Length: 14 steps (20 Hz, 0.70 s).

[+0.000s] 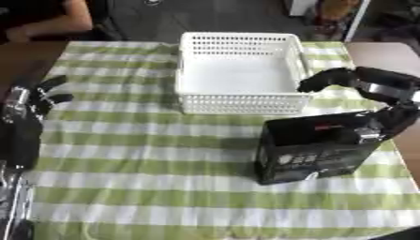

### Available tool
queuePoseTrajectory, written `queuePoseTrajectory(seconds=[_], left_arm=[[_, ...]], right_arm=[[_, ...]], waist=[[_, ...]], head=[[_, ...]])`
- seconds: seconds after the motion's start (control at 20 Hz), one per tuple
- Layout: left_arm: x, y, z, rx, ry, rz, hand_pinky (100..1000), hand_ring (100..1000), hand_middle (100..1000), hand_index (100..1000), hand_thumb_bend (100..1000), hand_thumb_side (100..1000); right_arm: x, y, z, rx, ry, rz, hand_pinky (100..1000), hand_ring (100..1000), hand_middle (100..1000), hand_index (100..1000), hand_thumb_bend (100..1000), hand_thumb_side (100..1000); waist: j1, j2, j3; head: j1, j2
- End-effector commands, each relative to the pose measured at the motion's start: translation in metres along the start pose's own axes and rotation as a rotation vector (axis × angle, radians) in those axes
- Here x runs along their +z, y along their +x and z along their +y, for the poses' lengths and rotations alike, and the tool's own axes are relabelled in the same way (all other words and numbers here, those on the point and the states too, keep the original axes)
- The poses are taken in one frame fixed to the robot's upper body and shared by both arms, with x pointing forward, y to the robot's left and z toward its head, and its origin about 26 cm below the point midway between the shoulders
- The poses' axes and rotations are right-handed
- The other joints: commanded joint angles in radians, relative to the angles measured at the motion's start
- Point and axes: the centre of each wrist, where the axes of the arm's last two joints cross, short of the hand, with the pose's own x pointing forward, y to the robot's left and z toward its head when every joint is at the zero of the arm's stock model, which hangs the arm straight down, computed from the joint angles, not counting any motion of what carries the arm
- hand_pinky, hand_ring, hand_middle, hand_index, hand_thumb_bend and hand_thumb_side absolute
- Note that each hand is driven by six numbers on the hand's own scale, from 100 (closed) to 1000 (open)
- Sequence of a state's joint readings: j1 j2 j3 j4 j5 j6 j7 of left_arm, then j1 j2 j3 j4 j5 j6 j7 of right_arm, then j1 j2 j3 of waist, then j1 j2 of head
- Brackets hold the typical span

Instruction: Pick up objects on the table and place them in the box.

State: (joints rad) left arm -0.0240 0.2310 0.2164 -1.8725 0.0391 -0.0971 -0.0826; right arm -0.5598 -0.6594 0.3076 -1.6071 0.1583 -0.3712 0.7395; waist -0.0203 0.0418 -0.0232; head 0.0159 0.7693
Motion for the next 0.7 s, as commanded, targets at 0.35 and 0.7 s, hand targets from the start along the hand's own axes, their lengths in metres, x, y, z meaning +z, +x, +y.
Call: queuePoseTrajectory(seconds=[0.35, 0.7], left_arm=[[-0.004, 0.006, 0.001, -0.008, -0.014, -0.025, 732, 853, 963, 920, 100, 1000], [-0.003, 0.006, 0.001, -0.008, -0.015, -0.024, 732, 854, 964, 919, 100, 1000]], right_arm=[[0.001, -0.003, 0.001, 0.13, 0.18, -0.104, 841, 868, 859, 981, 633, 787], [-0.003, -0.008, 0.009, 0.114, 0.208, -0.097, 838, 867, 858, 982, 633, 786]], waist=[[0.0, -0.006, 0.001], [0.0, -0.005, 0.003]], head=[[-0.014, 0.001], [-0.014, 0.001]])
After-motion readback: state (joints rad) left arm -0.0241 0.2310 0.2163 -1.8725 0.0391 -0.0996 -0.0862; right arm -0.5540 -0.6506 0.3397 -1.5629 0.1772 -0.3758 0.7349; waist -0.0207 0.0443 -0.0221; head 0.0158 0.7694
